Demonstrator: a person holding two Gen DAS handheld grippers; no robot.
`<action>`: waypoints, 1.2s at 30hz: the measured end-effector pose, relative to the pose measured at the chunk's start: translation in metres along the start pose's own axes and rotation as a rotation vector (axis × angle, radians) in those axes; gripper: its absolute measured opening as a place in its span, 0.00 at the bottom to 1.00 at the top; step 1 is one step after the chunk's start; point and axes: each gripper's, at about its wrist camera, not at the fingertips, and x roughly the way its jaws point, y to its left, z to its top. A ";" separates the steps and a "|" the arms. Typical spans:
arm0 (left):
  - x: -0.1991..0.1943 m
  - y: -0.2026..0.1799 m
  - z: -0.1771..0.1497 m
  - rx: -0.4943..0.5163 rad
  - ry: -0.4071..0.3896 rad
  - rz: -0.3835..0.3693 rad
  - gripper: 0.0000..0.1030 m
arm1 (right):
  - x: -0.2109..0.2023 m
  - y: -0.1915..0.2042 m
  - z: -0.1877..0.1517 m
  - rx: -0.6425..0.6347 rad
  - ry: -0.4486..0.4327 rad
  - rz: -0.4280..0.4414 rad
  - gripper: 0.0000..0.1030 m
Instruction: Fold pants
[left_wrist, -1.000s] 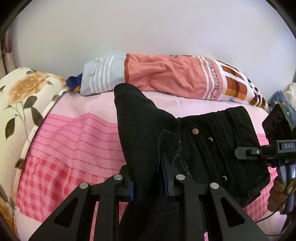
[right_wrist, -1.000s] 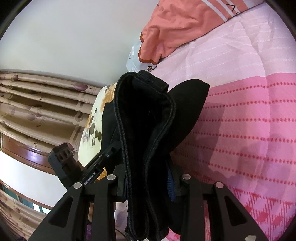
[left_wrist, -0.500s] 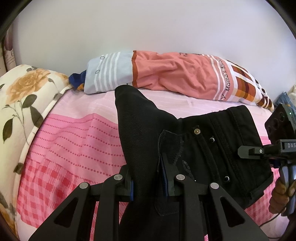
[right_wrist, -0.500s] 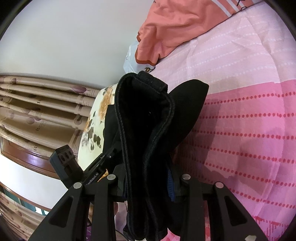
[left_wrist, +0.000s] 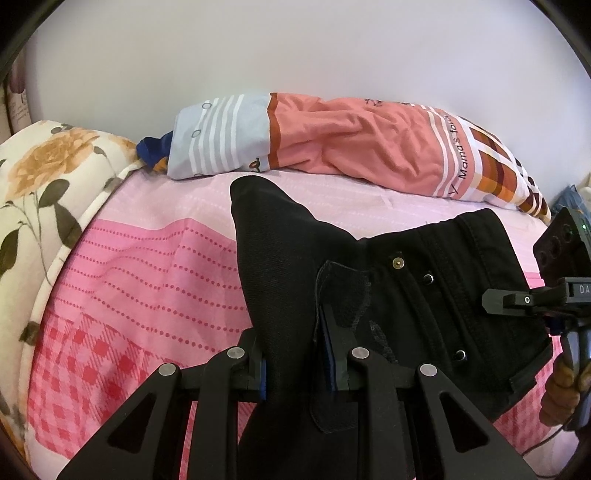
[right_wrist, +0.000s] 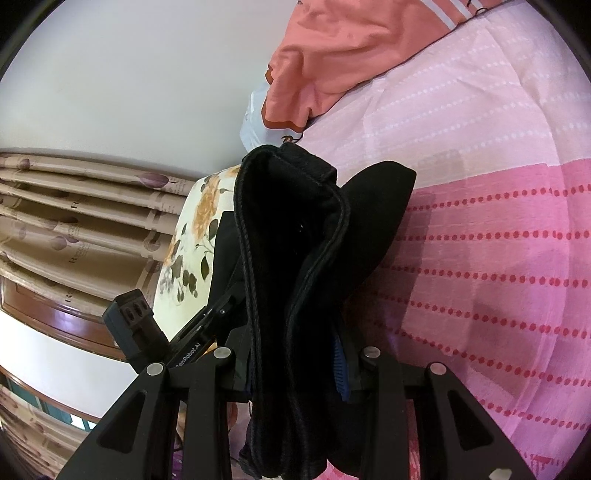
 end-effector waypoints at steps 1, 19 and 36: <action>0.001 0.001 -0.001 0.000 0.001 0.000 0.22 | 0.000 -0.001 0.000 0.000 0.000 -0.001 0.30; 0.009 0.006 -0.008 -0.004 0.004 0.013 0.24 | -0.003 -0.007 -0.002 -0.017 -0.001 -0.068 0.30; 0.017 0.013 -0.013 -0.008 -0.001 0.035 0.30 | -0.001 -0.001 -0.002 -0.090 0.005 -0.183 0.30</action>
